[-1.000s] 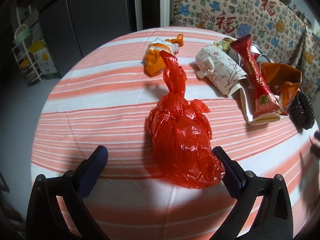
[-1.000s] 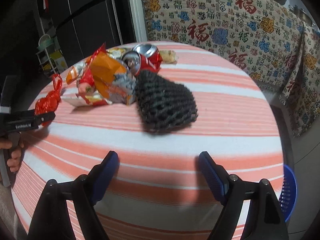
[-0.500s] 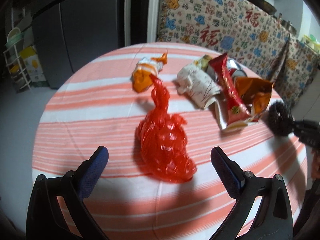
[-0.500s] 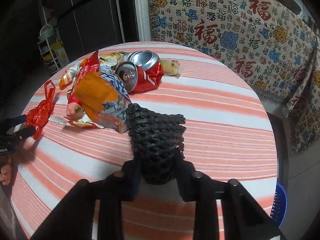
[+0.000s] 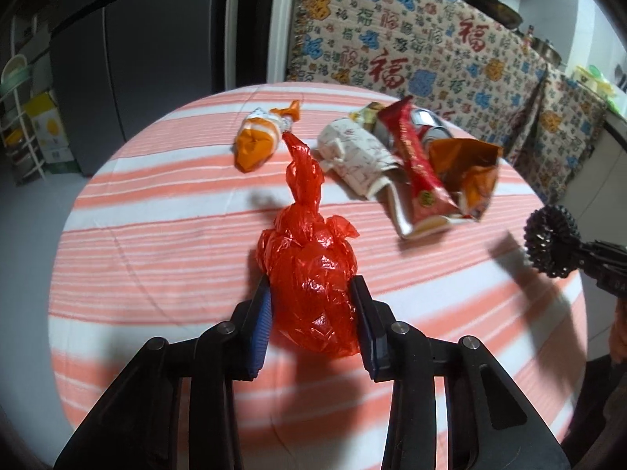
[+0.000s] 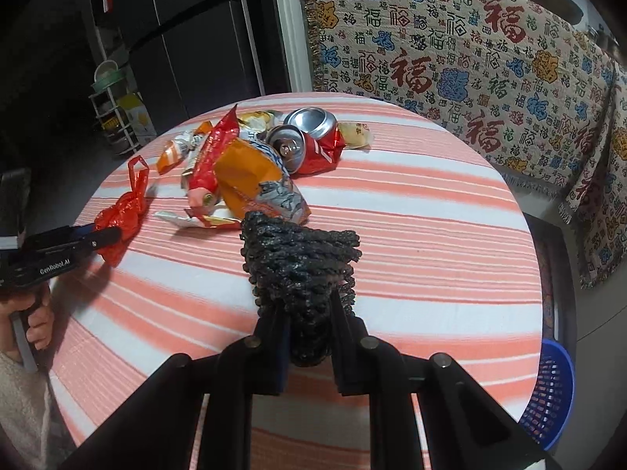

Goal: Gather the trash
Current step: 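Carry the red bag and black net to the wastebasket and release both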

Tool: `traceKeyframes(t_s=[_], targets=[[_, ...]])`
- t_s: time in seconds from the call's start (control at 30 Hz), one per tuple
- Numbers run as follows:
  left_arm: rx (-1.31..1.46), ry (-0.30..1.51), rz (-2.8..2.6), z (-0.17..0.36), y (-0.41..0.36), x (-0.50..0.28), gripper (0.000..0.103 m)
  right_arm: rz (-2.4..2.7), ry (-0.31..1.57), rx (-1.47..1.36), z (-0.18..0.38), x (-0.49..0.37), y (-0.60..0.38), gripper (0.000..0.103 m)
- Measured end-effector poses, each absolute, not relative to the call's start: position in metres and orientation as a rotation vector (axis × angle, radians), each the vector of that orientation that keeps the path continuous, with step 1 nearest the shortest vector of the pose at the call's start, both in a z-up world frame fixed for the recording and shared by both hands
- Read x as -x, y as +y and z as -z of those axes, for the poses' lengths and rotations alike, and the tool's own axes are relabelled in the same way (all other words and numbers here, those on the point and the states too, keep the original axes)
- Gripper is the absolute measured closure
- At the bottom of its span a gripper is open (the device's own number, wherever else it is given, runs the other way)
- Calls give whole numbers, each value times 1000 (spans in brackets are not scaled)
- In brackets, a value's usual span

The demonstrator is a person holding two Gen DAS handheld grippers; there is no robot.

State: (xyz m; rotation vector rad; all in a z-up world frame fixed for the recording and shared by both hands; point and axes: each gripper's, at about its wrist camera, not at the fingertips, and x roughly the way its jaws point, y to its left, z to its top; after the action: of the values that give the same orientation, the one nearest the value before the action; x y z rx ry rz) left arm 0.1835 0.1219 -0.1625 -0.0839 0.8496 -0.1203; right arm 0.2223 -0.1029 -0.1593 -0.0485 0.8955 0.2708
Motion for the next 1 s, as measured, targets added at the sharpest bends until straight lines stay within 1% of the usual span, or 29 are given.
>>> traceKeyframes(t_s=[0.4,1.0], targets=[[131,830,230,143,82,-135,65,-302,890,-16,153,-195,-110,87],[109,832,380,135,0,-128,65,-279,882,-46,149,-163,-130,87]])
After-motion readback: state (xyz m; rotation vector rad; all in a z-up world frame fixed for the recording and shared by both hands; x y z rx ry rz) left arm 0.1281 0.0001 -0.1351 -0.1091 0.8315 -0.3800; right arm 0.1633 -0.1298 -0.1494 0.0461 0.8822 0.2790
